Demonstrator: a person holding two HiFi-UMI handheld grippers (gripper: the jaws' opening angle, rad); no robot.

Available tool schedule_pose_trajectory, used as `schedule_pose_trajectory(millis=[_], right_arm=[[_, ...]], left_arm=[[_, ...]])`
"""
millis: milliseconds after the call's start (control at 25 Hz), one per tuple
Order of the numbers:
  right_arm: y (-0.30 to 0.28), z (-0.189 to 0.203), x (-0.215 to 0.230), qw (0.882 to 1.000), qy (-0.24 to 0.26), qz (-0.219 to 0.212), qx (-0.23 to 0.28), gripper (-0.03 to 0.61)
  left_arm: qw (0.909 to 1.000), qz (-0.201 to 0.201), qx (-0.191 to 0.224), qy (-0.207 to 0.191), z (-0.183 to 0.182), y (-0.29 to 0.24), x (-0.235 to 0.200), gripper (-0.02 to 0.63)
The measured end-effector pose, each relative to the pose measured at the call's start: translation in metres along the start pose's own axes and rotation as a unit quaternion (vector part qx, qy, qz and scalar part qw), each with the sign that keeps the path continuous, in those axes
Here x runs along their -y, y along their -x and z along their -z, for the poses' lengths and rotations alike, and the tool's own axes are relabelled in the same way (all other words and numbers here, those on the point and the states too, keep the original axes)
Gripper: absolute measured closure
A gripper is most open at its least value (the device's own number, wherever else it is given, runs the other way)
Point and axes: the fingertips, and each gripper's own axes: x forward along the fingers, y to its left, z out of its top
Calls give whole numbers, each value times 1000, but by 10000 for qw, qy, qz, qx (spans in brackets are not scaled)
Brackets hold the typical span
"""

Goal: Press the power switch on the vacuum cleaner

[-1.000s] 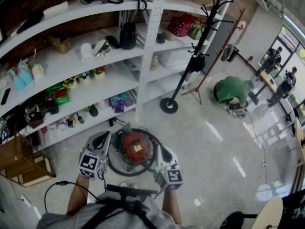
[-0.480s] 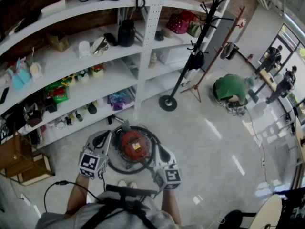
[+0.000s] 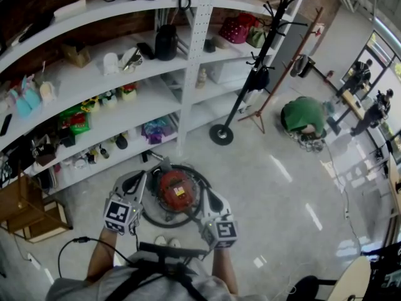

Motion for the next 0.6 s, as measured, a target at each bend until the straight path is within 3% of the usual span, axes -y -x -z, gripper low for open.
schedule_pose_trajectory(millis=[600], right_arm=[[-4, 0, -1, 10000, -38, -34, 25, 566]], left_arm=[[9999, -52, -84, 23, 8, 3, -3, 607]])
